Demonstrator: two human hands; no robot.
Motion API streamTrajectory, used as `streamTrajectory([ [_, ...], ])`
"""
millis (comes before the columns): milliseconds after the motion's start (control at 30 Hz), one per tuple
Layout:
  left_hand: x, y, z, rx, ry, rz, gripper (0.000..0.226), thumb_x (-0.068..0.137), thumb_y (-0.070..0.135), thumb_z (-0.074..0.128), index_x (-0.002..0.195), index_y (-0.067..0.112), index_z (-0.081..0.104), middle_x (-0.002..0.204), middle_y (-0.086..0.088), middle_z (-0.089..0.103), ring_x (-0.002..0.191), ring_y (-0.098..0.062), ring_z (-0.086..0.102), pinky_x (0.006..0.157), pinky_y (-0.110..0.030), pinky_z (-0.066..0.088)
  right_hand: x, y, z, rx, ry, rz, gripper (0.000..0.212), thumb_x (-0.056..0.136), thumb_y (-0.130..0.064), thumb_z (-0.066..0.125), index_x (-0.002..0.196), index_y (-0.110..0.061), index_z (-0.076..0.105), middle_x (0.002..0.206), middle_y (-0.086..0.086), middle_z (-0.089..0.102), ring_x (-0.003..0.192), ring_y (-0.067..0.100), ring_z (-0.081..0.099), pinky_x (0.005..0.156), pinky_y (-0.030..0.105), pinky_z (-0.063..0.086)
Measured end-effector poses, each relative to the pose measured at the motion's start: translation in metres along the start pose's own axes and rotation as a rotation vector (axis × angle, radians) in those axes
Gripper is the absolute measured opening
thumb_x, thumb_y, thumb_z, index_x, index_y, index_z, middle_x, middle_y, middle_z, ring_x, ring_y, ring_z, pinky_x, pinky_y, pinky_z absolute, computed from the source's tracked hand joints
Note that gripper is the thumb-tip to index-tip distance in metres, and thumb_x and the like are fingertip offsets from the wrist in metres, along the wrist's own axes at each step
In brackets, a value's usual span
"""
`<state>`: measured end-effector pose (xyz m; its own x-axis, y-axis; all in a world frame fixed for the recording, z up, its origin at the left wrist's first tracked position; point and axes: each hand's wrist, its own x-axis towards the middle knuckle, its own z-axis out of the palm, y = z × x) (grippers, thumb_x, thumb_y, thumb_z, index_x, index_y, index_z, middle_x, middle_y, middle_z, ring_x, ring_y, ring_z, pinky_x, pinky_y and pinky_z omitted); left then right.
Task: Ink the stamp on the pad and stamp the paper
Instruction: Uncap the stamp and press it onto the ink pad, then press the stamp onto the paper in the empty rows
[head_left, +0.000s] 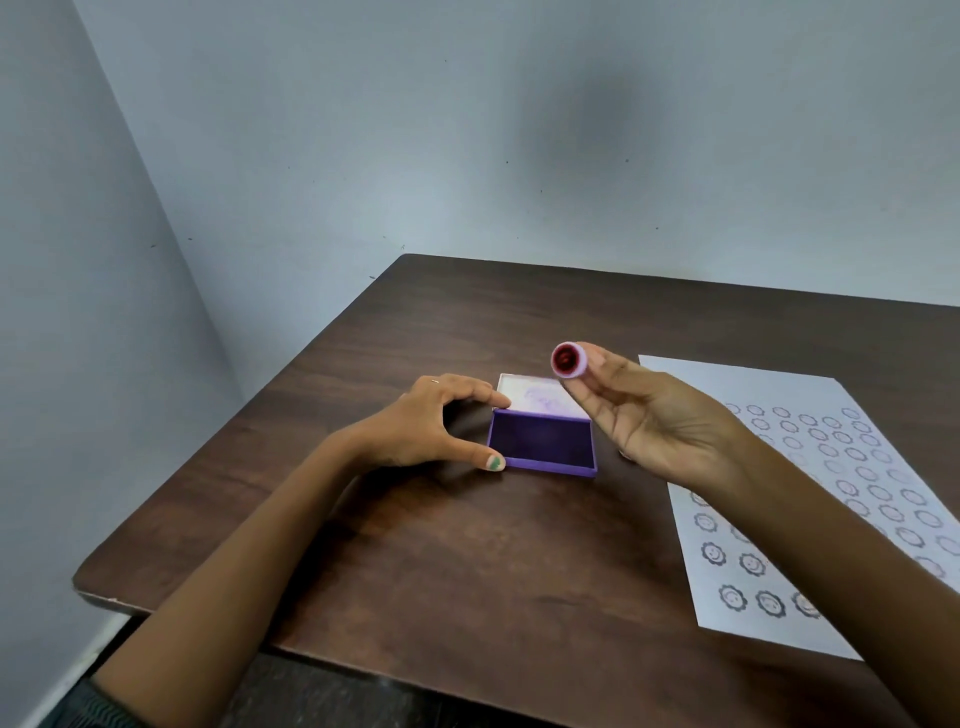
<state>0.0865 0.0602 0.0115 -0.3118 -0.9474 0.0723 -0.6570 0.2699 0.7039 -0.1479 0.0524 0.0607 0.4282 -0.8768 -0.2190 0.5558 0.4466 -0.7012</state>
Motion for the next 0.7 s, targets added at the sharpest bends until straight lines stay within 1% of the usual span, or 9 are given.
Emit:
streamTrajectory([
  [67, 0.0, 0.0, 0.0, -0.004, -0.002, -0.004, 0.061, 0.062, 0.045, 0.083, 0.119, 0.04, 0.06, 0.128, 0.022, 0.051, 0.118, 0.015, 0.041, 0.093, -0.005, 0.032, -0.003, -0.001, -0.003, 0.065, -0.021, 0.035, 0.018, 0.065, 0.002, 0.063, 0.081, 0.004, 0.071, 0.089, 0.015, 0.074, 0.087, 0.021, 0.071, 0.071, 0.028, 0.059],
  [200, -0.001, 0.002, -0.001, -0.014, -0.009, -0.009, 0.06, 0.063, 0.043, 0.084, 0.118, 0.041, 0.06, 0.126, 0.027, 0.05, 0.117, 0.017, 0.04, 0.089, 0.0, 0.031, -0.006, -0.005, -0.007, 0.068, -0.064, 0.035, 0.021, 0.066, 0.001, 0.062, 0.085, 0.004, 0.071, 0.092, 0.016, 0.074, 0.09, 0.022, 0.07, 0.07, 0.028, 0.059],
  [300, -0.002, 0.004, -0.001, -0.051, 0.001, -0.018, 0.056, 0.065, 0.038, 0.083, 0.117, 0.039, 0.062, 0.129, 0.022, 0.052, 0.12, 0.012, 0.043, 0.091, -0.001, 0.032, -0.011, -0.012, -0.014, 0.046, -0.078, 0.017, 0.02, 0.066, -0.001, 0.063, 0.083, 0.002, 0.072, 0.092, 0.015, 0.074, 0.09, 0.021, 0.07, 0.066, 0.027, 0.059],
  [367, -0.003, 0.007, 0.001, -0.121, 0.024, -0.039, 0.05, 0.068, 0.04, 0.08, 0.115, 0.038, 0.063, 0.13, 0.017, 0.054, 0.12, 0.007, 0.047, 0.094, -0.007, 0.036, -0.015, -0.022, -0.022, 0.004, -0.074, -0.035, 0.019, 0.066, -0.002, 0.062, 0.081, 0.0, 0.073, 0.09, 0.012, 0.075, 0.089, 0.019, 0.07, 0.066, 0.025, 0.058],
  [433, -0.005, 0.009, 0.003, -0.217, 0.099, -0.047, 0.04, 0.074, 0.04, 0.075, 0.111, 0.035, 0.065, 0.126, 0.014, 0.06, 0.117, 0.002, 0.053, 0.099, -0.015, 0.039, -0.02, -0.035, -0.036, -0.029, -0.056, -0.101, 0.018, 0.067, -0.002, 0.061, 0.079, -0.002, 0.074, 0.088, 0.01, 0.076, 0.089, 0.017, 0.07, 0.069, 0.025, 0.058],
  [467, -0.005, 0.011, 0.005, -0.248, 0.162, -0.042, 0.034, 0.076, 0.037, 0.072, 0.109, 0.032, 0.067, 0.122, 0.012, 0.063, 0.114, -0.001, 0.056, 0.1, -0.021, 0.042, -0.023, -0.044, -0.047, -0.034, -0.039, -0.133, 0.018, 0.067, -0.002, 0.061, 0.079, -0.002, 0.074, 0.088, 0.009, 0.076, 0.09, 0.017, 0.07, 0.071, 0.025, 0.058],
  [567, 0.001, 0.016, 0.009, -0.19, 0.383, -0.033, 0.019, 0.085, 0.023, 0.066, 0.104, 0.025, 0.068, 0.111, 0.01, 0.067, 0.107, -0.011, 0.06, 0.094, -0.032, 0.049, -0.032, -0.077, -0.084, -0.052, 0.029, -0.219, 0.017, 0.068, -0.002, 0.063, 0.079, -0.005, 0.075, 0.089, 0.007, 0.076, 0.093, 0.016, 0.069, 0.074, 0.024, 0.057],
  [633, 0.01, 0.023, 0.012, -0.113, 0.453, -0.022, 0.017, 0.088, 0.022, 0.063, 0.104, 0.027, 0.066, 0.111, 0.012, 0.065, 0.106, -0.01, 0.059, 0.094, -0.034, 0.047, -0.038, -0.101, -0.112, -0.075, 0.095, -0.281, 0.015, 0.067, -0.004, 0.064, 0.076, -0.007, 0.075, 0.087, 0.005, 0.076, 0.092, 0.013, 0.069, 0.072, 0.021, 0.056],
  [700, 0.022, 0.04, 0.02, -0.037, 0.466, 0.034, 0.016, 0.089, 0.029, 0.062, 0.103, 0.035, 0.064, 0.113, 0.016, 0.063, 0.107, -0.006, 0.056, 0.094, -0.03, 0.043, -0.041, -0.124, -0.139, -0.092, 0.172, -0.331, 0.013, 0.067, -0.006, 0.065, 0.075, -0.01, 0.075, 0.084, 0.002, 0.076, 0.089, 0.011, 0.069, 0.069, 0.019, 0.056],
])
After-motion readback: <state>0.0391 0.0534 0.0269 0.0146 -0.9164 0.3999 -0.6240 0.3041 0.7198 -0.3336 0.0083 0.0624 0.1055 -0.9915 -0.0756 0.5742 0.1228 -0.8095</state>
